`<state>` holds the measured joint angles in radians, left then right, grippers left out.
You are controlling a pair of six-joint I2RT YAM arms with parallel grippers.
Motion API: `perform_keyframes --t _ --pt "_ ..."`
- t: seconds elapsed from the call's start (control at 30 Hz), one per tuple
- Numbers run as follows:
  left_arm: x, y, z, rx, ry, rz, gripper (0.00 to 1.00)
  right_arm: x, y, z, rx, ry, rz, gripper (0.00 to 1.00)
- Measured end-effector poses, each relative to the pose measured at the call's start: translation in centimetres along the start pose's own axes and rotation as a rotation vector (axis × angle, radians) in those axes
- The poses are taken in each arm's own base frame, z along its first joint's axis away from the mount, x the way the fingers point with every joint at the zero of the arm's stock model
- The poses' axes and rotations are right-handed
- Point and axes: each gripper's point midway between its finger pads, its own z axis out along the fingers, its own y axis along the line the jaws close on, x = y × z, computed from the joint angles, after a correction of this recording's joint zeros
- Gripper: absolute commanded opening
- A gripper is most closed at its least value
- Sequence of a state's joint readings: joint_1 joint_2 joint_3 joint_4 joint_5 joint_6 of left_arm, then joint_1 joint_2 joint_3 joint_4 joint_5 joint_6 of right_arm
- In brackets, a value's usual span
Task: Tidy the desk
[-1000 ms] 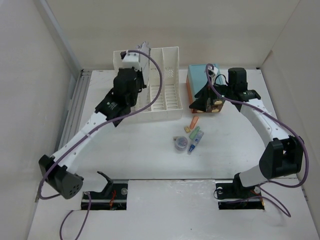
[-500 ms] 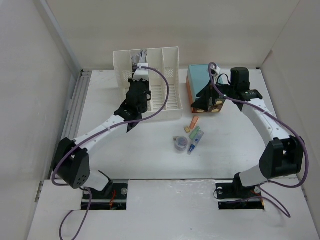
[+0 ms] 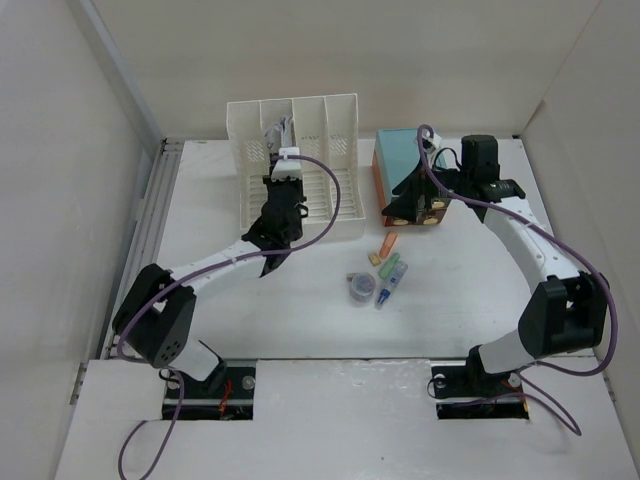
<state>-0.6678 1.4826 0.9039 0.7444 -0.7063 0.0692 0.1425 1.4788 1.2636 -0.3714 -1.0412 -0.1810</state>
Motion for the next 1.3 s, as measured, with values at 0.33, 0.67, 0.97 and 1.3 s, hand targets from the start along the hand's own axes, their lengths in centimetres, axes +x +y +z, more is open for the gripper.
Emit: perform_keyframes --t 0.33,0.67,0.97,1.3 --pt "0.5 0.2 -0.2 -0.021 0.0 -0.052 0.78 0.1 0.1 0.0 -0.004 0.004 0.0 1.0" --pt "-14.1 -1.4 -9.2 0.225 -0.06 -0.351 0.0 -2.0 -3.5 -3.4 0.372 -0.019 -0.164 0.76" --pt "-15.4 0.0 -15.0 0.448 0.057 -0.38 0.89 -1.6 -5.3 -8.1 0.689 -0.033 -0.204 0.12" --pt "-1.9 -1.2 -16.1 0.531 0.398 -0.214 0.94 12.1 -7.1 -3.6 0.54 0.247 0.158 1.0"
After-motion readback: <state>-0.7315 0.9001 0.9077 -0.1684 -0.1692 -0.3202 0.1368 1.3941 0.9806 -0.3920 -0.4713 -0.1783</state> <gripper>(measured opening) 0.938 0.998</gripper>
